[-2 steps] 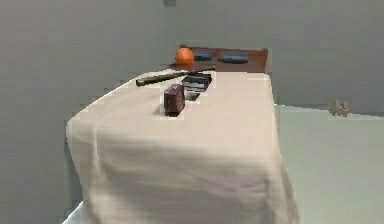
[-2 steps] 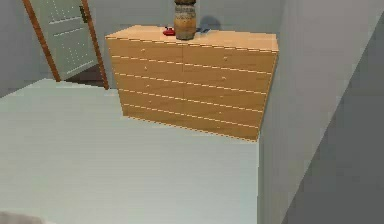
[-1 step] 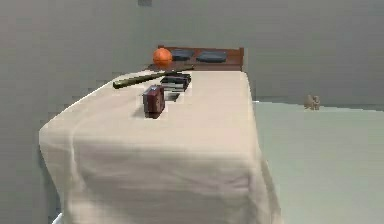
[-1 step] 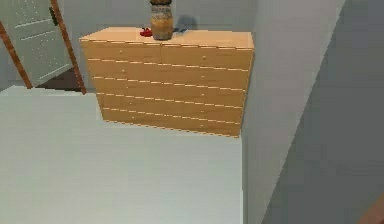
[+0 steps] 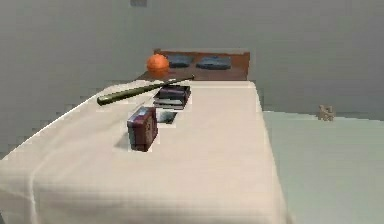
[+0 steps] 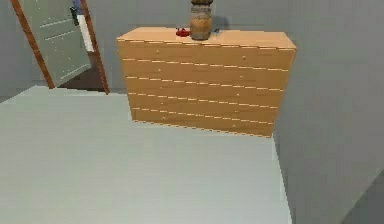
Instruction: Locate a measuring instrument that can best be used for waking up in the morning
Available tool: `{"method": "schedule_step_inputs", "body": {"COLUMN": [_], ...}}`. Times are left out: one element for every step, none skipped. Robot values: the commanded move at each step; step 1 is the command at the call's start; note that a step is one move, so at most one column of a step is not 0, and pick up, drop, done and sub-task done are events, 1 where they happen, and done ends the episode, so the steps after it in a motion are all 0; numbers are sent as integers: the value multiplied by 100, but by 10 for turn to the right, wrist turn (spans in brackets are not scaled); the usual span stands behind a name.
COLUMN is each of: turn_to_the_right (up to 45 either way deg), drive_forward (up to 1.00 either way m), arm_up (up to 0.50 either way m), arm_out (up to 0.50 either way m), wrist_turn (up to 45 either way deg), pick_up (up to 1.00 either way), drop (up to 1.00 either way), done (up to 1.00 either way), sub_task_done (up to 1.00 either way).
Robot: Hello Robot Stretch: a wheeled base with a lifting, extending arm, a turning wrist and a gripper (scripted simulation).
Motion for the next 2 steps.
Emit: {"method": "schedule_step_inputs", "body": {"turn_to_the_right": [-120, 0], "drive_forward": [0, 0], "arm_up": [0, 0], "arm_out": [0, 0], "wrist_turn": [0, 0], "pick_up": [0, 0], "drop": [0, 0], "done": [0, 100], "sub_task_done": [0, 0]}}
